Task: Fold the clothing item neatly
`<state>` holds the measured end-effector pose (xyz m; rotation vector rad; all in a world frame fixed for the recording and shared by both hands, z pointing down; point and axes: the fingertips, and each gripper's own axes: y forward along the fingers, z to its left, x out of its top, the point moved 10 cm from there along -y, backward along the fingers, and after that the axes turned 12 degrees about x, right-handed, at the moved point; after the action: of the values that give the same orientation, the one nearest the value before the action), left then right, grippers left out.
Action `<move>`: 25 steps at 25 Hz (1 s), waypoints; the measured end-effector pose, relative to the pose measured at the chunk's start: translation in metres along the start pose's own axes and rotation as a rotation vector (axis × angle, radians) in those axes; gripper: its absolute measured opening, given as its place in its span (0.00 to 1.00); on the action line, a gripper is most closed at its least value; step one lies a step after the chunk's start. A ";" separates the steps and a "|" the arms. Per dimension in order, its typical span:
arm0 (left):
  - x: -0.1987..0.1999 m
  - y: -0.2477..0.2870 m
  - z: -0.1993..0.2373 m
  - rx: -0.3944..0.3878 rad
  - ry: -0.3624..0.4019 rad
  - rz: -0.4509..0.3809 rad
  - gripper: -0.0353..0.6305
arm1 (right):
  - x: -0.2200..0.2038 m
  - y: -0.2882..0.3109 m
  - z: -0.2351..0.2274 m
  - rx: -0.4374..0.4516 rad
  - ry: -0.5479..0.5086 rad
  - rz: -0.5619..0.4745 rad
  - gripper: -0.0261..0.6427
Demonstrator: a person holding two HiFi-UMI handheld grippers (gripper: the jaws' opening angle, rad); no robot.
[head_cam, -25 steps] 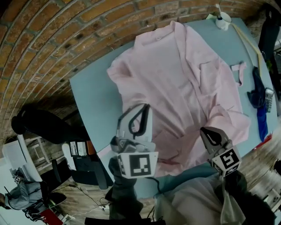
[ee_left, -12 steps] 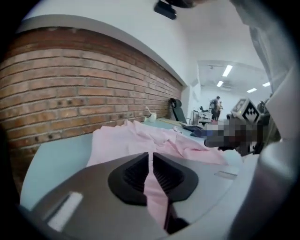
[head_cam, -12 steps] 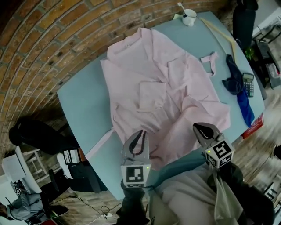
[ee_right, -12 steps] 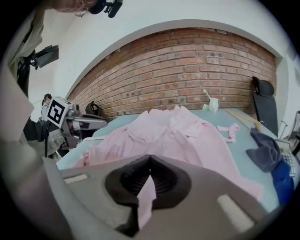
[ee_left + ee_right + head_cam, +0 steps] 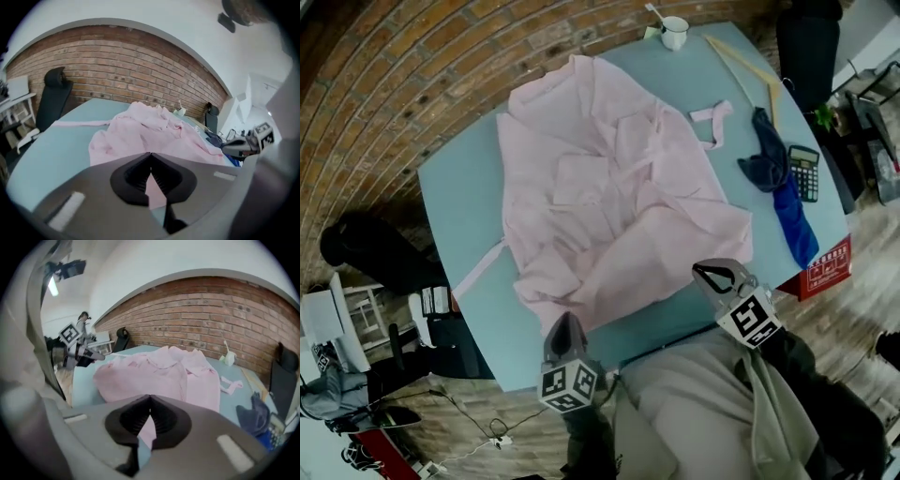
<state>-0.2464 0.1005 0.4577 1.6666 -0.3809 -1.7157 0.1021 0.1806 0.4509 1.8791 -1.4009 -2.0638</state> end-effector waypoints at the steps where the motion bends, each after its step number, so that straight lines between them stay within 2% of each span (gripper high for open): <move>1: -0.011 -0.007 0.000 0.025 -0.076 0.018 0.07 | -0.009 -0.011 0.000 -0.004 -0.046 0.017 0.04; 3: -0.034 -0.020 0.004 0.072 -0.219 0.053 0.08 | -0.031 -0.036 -0.004 -0.038 -0.064 0.024 0.04; 6: -0.061 -0.034 0.010 0.133 -0.335 0.097 0.24 | -0.062 -0.061 -0.008 -0.086 -0.087 0.043 0.09; 8: -0.069 -0.036 0.013 0.159 -0.355 0.115 0.30 | -0.079 -0.065 -0.008 -0.116 -0.148 0.107 0.17; 12: -0.081 -0.025 0.020 0.179 -0.363 0.184 0.48 | -0.110 -0.045 -0.005 -0.139 -0.309 0.301 0.19; 14: -0.083 -0.018 0.023 0.163 -0.385 0.197 0.51 | -0.120 -0.034 -0.009 -0.132 -0.341 0.375 0.19; 18: -0.081 -0.002 0.033 0.140 -0.418 0.199 0.56 | -0.121 -0.019 -0.015 -0.122 -0.399 0.434 0.18; 20: -0.080 0.005 0.038 0.145 -0.436 0.203 0.56 | -0.119 -0.012 -0.017 -0.145 -0.478 0.454 0.17; 22: -0.079 0.011 0.040 0.163 -0.438 0.208 0.56 | -0.118 -0.003 -0.022 -0.191 -0.574 0.454 0.11; 25: -0.084 0.015 0.040 0.173 -0.422 0.198 0.44 | -0.117 0.004 -0.025 -0.230 -0.642 0.452 0.08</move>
<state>-0.2871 0.1346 0.5357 1.3183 -0.8831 -1.9188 0.1525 0.2282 0.5481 0.7361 -1.4131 -2.5173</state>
